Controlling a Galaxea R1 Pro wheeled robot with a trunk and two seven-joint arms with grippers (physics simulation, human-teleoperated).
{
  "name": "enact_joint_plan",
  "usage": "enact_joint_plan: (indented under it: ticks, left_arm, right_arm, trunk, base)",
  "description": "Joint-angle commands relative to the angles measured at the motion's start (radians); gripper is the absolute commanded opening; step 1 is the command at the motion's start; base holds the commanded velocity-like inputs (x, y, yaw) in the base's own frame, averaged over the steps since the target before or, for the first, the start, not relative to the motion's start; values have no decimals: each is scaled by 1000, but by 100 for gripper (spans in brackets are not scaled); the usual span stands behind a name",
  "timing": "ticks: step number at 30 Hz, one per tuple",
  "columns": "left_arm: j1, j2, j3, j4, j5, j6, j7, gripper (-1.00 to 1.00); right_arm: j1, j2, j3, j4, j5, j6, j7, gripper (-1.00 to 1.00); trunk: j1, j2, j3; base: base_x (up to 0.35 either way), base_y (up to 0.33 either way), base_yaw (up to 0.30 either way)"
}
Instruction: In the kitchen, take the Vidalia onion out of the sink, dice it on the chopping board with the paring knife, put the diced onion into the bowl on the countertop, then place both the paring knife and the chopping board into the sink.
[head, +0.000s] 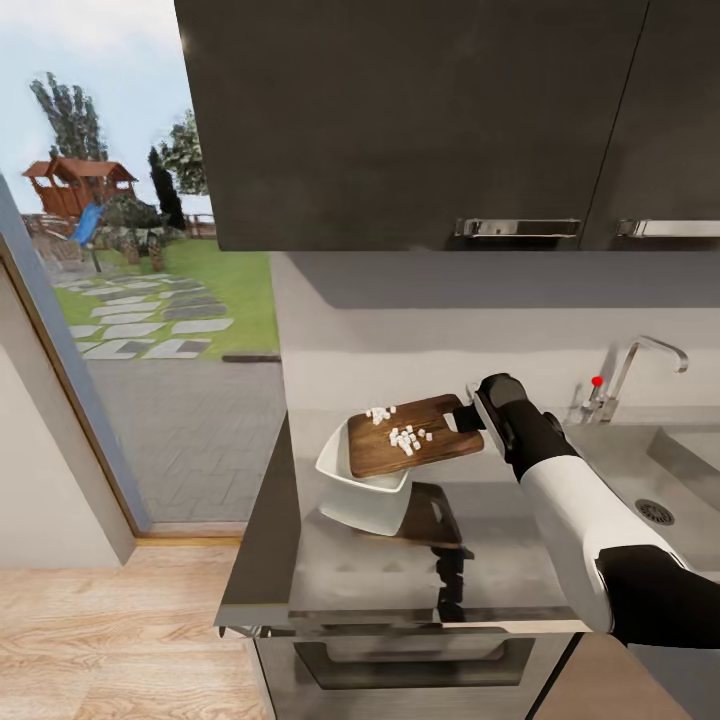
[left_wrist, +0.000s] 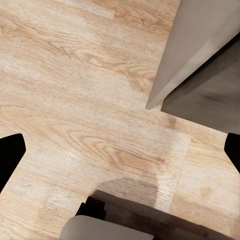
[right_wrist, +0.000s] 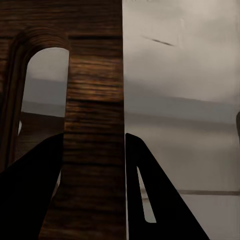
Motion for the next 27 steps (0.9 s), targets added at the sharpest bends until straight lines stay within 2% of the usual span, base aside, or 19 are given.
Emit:
enact_joint_plan:
  ticks: [1,12,21,27]
  left_arm:
    - [-2,0,1,4,1,-7,1,100]
    - [-2,0,1,4,1,-7,1,100]
    - [-2,0,1,4,2,-7,1,100]
    - [-2,0,1,4,2,-7,1,100]
  right_arm:
    - [-1,0,2,-1,7,4,5,-100]
    - [-1,0,1,-1,38,4,6,-100]
    - [-1,0,1,-2,39,4,6,-100]
    - [-1,0,2,-2,39,5,6,-100]
  trunk:
    - [0,-1,-1]
    - [0,-1,-1]
    - [0,-1,-1]
    - [-23,41,17]
  base:
    - [0,0,0]
    - [48,105,0]
    - [8,14,0]
    - [0,0,0]
